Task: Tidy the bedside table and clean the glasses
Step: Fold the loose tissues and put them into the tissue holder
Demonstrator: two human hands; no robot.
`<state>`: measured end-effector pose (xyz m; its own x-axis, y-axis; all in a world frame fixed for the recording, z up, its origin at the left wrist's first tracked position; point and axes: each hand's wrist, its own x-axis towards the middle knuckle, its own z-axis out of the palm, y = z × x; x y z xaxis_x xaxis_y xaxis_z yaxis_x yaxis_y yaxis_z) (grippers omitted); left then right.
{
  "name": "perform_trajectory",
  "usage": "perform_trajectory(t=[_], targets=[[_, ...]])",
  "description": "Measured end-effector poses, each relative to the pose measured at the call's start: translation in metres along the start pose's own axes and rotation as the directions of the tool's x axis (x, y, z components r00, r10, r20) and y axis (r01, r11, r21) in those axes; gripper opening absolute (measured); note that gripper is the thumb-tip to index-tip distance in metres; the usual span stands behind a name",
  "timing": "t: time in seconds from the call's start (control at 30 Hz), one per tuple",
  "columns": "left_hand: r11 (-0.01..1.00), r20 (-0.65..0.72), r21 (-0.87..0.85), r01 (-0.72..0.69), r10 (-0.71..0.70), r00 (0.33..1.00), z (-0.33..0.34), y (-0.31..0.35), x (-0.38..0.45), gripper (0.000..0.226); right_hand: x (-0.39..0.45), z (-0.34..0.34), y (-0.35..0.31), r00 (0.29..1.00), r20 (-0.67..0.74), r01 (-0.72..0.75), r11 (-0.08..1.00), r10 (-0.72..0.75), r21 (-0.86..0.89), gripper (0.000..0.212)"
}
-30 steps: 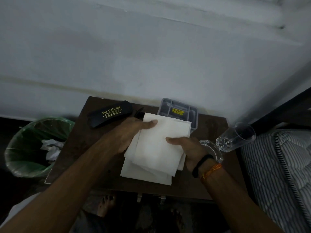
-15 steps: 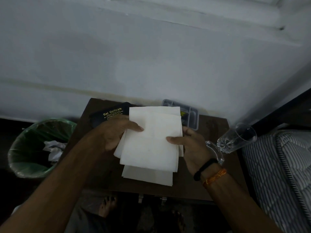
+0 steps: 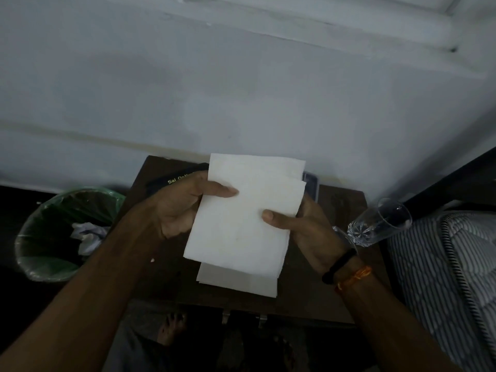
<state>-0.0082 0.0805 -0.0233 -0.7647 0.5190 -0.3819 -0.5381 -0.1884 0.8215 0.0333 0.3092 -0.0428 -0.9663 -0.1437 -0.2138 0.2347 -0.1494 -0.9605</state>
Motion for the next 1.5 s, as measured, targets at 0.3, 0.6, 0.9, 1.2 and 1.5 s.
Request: perform_trajectory(t=[0.3,0.6,0.9,1.2,1.5], targets=[[0.986,-0.058,0.037,-0.164,0.166,0.984,0.015,-0.005,0.001,0.030,-0.003,0.000,-0.003,0.999,0.024,0.037,0.999,-0.037,0.007,0.056],[0.916,-0.091,0.212,-0.340,0.365,0.926,0.030,-0.032,-0.003,0.032,-0.012,-0.002,0.010,0.964,-0.145,0.217,0.975,-0.222,-0.051,0.044],[0.864,-0.225,0.485,-0.135,0.272,0.936,0.018,-0.061,0.011,0.042,-0.013,-0.008,0.032,0.990,-0.126,0.058,0.995,-0.069,-0.087,0.050],[0.779,-0.128,0.536,-0.326,0.456,0.880,0.024,-0.056,0.006,0.017,-0.011,-0.010,0.039,0.964,-0.235,0.110,0.991,-0.125,-0.077,0.035],[0.816,-0.217,0.526,-0.241,0.403,0.889,0.022,-0.066,0.018,0.031,-0.006,-0.007,0.050,0.965,-0.244,0.082,0.993,-0.100,-0.084,0.042]])
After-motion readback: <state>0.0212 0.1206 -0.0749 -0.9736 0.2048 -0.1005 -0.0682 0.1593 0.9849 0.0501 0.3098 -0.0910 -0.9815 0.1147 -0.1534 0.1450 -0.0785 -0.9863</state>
